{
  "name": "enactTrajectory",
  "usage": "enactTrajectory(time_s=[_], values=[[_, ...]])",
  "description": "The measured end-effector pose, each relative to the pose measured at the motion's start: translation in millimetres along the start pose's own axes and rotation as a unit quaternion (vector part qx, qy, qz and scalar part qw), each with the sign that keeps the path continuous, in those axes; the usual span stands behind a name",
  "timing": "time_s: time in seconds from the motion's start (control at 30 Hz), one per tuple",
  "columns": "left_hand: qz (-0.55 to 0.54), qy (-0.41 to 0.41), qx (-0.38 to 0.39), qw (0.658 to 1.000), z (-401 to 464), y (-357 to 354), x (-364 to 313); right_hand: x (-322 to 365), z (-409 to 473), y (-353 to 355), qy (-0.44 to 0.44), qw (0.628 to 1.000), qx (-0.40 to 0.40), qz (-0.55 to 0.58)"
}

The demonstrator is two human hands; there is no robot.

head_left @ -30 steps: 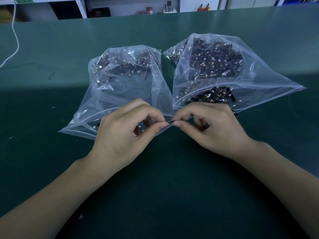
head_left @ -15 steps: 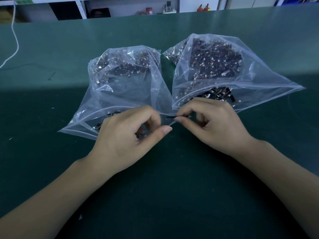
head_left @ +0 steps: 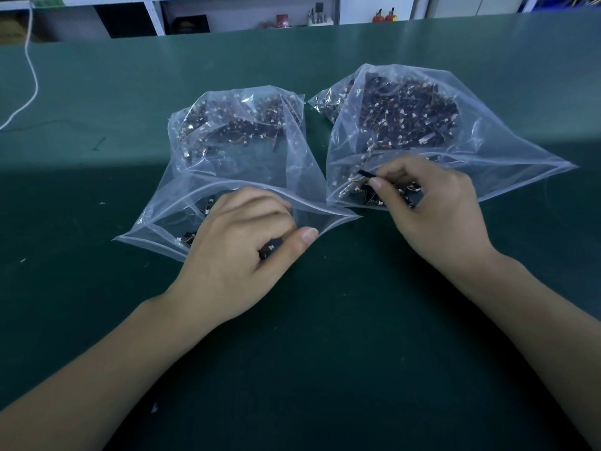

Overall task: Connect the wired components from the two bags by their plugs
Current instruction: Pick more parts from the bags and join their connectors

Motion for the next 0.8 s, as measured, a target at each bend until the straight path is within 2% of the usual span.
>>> enactTrajectory(time_s=[0.13, 0.23, 0.33, 0.57, 0.7, 0.8], values=[[0.011, 0.021, 0.003, 1.000, 0.6, 0.4, 6.1, -3.1, 4.2, 6.2, 0.054, 0.994, -0.001, -0.096], [0.032, 0.045, 0.023, 0.998, 1.1, 0.4, 11.5, -5.6, 6.3, 4.4, 0.078, 0.988, 0.033, -0.132], [0.057, 0.074, 0.035, 0.995, 0.9, 3.1, 16.0, -9.4, 5.2, -0.4, 0.064, 0.984, 0.069, -0.153], [0.141, 0.190, 0.098, 0.967, -4.8, 5.2, 35.4, -12.9, 4.1, 1.6, 0.024, 0.975, 0.081, -0.206], [0.132, 0.194, 0.079, 0.969, -5.6, 9.0, 37.8, -6.9, 0.6, -4.2, 0.032, 0.977, 0.083, -0.195], [0.143, 0.150, 0.047, 0.977, -1.9, 15.1, 30.9, -1.2, 0.0, -5.3, 0.047, 0.981, 0.071, -0.175]])
Point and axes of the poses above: each hand's wrist, its own z-axis towards the middle knuckle, its own y-axis out of the back of the hand, x = y × z, the point moved 5 cm from there along z, towards the middle knuckle, and after that the axes turned 8 degrees about -z, right-handed, at the moved point
